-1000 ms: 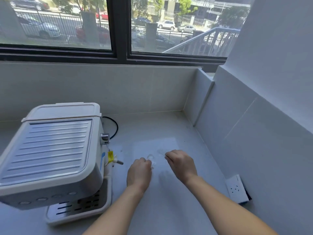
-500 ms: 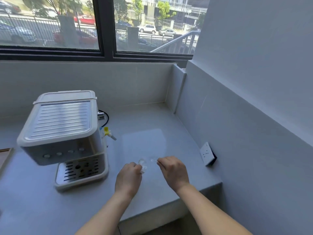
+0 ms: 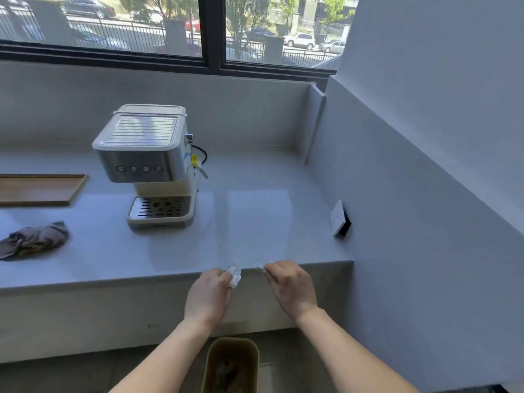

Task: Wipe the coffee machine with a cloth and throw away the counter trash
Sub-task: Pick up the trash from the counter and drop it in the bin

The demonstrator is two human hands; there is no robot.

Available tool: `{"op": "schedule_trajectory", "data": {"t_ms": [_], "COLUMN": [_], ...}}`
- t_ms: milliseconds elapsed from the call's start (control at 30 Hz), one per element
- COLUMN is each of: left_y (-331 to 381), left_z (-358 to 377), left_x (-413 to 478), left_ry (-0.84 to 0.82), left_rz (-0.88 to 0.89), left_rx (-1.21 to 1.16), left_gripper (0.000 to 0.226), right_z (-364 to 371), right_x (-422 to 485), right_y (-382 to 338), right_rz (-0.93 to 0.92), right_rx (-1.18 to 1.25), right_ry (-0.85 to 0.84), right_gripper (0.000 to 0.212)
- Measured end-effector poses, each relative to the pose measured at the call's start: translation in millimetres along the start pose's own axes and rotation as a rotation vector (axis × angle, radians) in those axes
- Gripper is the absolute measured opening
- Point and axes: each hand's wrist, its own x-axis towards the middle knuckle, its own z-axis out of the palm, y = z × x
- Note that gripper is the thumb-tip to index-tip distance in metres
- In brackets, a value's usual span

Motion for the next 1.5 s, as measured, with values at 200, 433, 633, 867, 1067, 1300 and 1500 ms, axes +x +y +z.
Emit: {"op": "schedule_trajectory", "data": {"t_ms": [200, 433, 633, 867, 1067, 1300, 1500], "left_y": [-6, -45, -89, -130, -151, -163, -173], "left_z": [11, 63, 130, 240, 318, 374, 385], "left_x": [-30, -77, -107, -134, -140, -141, -152], "left_ry": [-0.037, -0.242, -0.387, -0.53, -0.603, -0.589, -0.593], "left_rz": [0.0, -0.054, -0.159, -0.469, -0.421, -0.449, -0.399], "left_rx": [-0.015, -0.027, -0.018, -0.173, -0.115, -0.202, -0.162], "left_gripper": [0.012, 0.014, 0.014, 0.016, 0.025, 0.043, 0.048], "right_z": [-1, 57, 150, 263, 339, 392, 407], "right_x": [-29, -98, -154, -206, -238, -258, -270], "right_y": [-8, -38, -43, -25, -16, -1, 6], "right_rz": [0.007, 0.06, 0.314, 0.654, 0.706, 0.727, 0.767], "right_rx": [0.017, 0.056, 0.115, 0.228, 0.169, 0.188, 0.204], "right_ry": [0.059, -0.086, -0.353, -0.509, -0.598, -0.655, -0.638], "right_gripper": [0.002, 0.004, 0.021, 0.02, 0.019, 0.02, 0.017]}}
